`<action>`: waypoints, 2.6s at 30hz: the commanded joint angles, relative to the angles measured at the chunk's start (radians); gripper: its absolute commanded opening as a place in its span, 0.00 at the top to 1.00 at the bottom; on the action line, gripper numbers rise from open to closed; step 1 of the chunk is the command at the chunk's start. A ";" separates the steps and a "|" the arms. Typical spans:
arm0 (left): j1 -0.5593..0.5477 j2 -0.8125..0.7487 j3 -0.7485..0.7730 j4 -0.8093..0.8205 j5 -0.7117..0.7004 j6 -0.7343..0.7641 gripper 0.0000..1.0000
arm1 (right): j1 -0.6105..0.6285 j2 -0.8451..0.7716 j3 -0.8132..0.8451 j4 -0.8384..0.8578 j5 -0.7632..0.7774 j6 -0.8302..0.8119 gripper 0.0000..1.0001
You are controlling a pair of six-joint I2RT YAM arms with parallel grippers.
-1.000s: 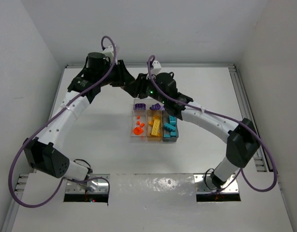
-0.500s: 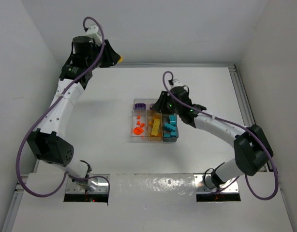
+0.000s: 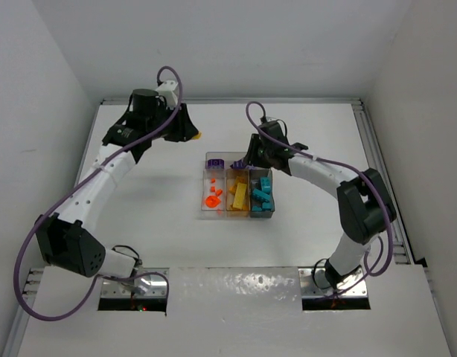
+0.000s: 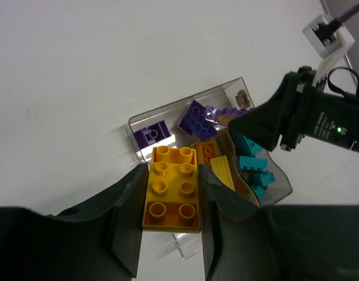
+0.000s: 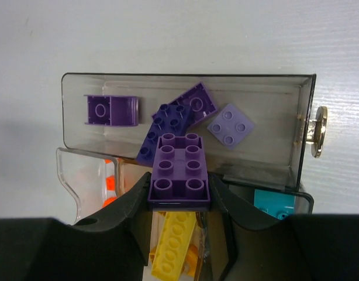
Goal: Sort the legos into containers by color
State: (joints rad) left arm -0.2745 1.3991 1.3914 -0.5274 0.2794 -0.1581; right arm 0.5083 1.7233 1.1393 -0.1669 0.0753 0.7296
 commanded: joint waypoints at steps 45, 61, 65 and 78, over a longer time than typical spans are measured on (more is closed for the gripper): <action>-0.431 0.321 -0.163 0.282 -0.151 0.137 0.33 | -0.056 -0.580 -0.107 -0.212 0.307 -0.156 0.13; -0.031 0.337 0.406 -0.083 -0.437 0.092 0.20 | -0.420 -0.465 0.027 -0.572 0.184 -0.170 0.04; 0.307 0.308 0.407 -0.180 -0.436 0.054 0.20 | -0.601 -0.459 0.042 -0.618 0.141 -0.206 0.01; 0.571 -0.011 -0.063 -0.088 -0.468 0.135 0.19 | -0.652 -0.525 0.036 -0.634 0.399 -0.088 0.01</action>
State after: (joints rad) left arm 0.3019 1.4525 1.3609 -0.6640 -0.1856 -0.0330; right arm -0.1417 1.2564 1.1748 -0.8097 0.3752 0.6071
